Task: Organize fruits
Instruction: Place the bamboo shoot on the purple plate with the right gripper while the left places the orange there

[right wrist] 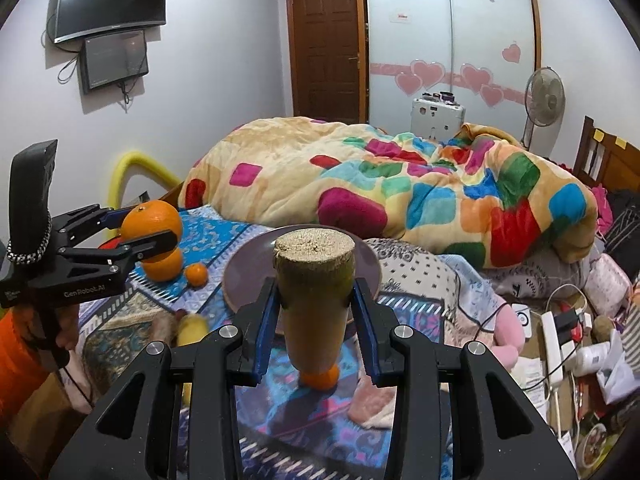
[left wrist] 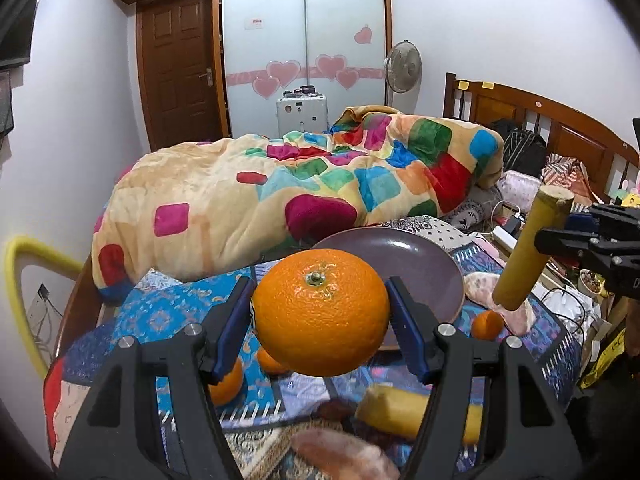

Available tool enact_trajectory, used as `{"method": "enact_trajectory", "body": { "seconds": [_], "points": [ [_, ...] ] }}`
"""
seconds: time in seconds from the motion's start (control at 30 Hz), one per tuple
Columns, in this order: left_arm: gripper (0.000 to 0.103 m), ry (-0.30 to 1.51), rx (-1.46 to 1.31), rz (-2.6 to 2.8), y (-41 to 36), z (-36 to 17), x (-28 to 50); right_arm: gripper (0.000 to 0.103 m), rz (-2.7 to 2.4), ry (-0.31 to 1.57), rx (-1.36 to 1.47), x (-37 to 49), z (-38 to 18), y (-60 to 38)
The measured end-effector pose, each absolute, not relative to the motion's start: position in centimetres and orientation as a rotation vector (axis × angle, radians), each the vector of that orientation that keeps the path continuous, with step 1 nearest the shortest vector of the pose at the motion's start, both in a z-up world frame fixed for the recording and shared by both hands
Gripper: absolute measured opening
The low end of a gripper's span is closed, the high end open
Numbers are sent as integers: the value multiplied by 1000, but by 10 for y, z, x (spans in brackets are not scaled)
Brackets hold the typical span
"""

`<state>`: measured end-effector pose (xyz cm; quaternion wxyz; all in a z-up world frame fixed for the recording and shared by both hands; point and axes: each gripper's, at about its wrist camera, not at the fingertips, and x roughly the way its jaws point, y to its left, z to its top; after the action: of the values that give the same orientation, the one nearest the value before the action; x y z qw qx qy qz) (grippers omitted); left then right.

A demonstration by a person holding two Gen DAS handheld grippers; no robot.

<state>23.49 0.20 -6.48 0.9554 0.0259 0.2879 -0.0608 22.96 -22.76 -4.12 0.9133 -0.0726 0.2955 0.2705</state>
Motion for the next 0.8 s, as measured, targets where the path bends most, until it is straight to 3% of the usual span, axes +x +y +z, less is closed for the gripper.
{"method": "enact_trajectory", "body": {
  "seconds": [0.8],
  "points": [
    [66, 795, 42, -143, -2, -112, 331, 33, 533, 673, -146, 305, -72, -195]
  ]
}}
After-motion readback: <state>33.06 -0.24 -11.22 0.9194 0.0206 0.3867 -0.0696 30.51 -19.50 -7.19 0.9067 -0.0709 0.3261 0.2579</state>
